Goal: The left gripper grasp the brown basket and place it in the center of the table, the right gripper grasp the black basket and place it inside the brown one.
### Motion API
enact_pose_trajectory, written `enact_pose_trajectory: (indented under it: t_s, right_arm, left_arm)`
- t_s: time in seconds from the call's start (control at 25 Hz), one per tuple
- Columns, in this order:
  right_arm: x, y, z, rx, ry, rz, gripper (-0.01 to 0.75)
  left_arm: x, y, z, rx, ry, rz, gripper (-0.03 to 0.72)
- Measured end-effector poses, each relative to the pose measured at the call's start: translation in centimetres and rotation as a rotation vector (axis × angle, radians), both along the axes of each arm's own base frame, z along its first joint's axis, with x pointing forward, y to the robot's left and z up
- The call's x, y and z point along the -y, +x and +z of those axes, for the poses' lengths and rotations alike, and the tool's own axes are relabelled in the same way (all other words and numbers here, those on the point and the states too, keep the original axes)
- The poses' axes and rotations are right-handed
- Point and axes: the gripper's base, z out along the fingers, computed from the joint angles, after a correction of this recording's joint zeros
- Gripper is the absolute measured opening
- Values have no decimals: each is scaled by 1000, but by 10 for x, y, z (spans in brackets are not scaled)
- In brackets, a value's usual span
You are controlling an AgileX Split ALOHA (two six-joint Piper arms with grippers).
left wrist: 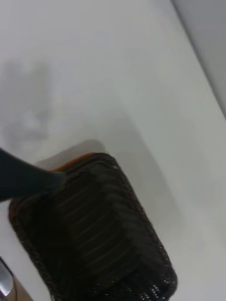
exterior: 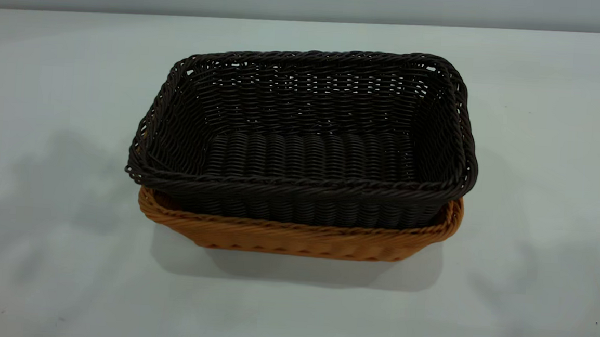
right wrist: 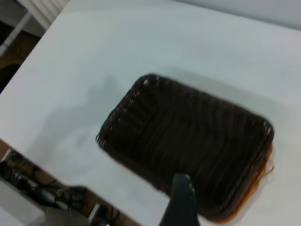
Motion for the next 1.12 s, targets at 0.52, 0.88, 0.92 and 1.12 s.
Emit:
enact_pose_trajectory:
  t_s: [0.52,0.88,0.92,1.12]
  right_arm:
    - [-3,-114,-69,35,-21,-4,545]
    - [9,-177,-85,229,-151,-156,545]
    - [10,-181,-88,251,-158,-169,545]
    - [17,-197,-117,283,-200,-252,545]
  left_arm:
    - [-26,-113,-53,-139,57,204,576]
    - [-44,-207,-82,4,87,236,576]
    - [-45,-214,-86,17,85,236,576]
    - [-49,-252,-106,112,64,240,576]
